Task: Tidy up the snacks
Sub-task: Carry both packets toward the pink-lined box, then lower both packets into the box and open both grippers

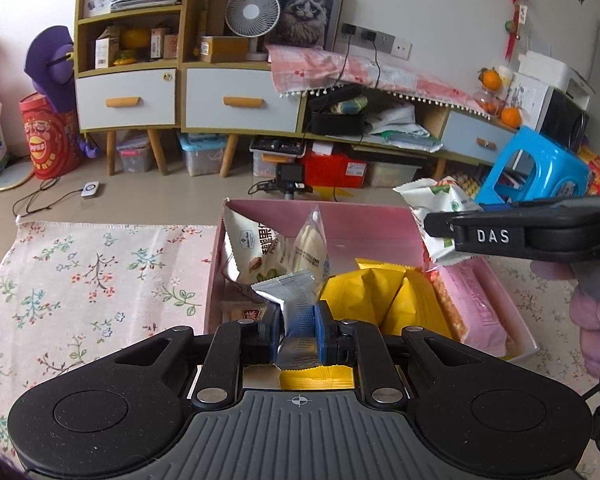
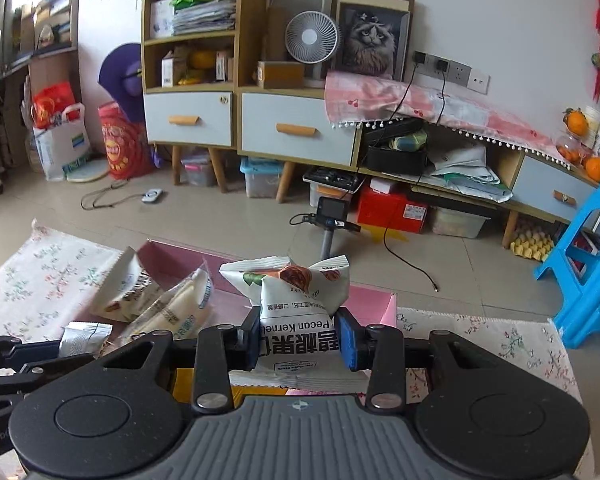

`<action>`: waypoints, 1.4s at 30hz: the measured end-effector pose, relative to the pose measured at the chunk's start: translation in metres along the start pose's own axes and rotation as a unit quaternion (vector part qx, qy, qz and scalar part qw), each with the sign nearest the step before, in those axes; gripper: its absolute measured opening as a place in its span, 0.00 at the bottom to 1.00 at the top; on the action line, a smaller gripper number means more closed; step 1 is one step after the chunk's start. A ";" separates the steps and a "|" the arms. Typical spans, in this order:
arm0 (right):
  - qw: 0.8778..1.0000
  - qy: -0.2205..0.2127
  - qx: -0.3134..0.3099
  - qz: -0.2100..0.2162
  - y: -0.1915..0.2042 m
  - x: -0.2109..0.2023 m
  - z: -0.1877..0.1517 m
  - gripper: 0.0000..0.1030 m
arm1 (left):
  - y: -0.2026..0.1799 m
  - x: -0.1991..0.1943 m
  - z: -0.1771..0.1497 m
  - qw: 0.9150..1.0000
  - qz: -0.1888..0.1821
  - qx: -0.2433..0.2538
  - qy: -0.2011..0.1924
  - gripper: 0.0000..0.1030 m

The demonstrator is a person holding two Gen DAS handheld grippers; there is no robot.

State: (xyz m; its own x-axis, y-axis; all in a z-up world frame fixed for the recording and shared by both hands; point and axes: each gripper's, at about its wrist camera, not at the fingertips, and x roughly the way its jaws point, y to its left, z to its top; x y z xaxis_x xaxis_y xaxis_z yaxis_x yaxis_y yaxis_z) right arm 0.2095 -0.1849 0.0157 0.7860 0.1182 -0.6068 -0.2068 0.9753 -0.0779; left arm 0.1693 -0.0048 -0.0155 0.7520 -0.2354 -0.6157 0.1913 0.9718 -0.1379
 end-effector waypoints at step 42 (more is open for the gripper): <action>1.000 -0.016 0.014 -0.014 0.012 -0.087 0.004 0.75 | -0.001 -0.070 -0.014 0.999 -0.010 0.032 -0.011 0.80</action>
State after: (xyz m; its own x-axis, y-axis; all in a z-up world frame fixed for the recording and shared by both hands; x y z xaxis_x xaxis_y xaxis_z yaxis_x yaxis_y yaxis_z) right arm 0.1413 -0.1829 0.0706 0.8092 0.0967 -0.5795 -0.1685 0.9831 -0.0712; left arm 0.1077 0.0107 0.0167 0.7609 -0.2548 -0.5967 0.2449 0.9644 -0.0995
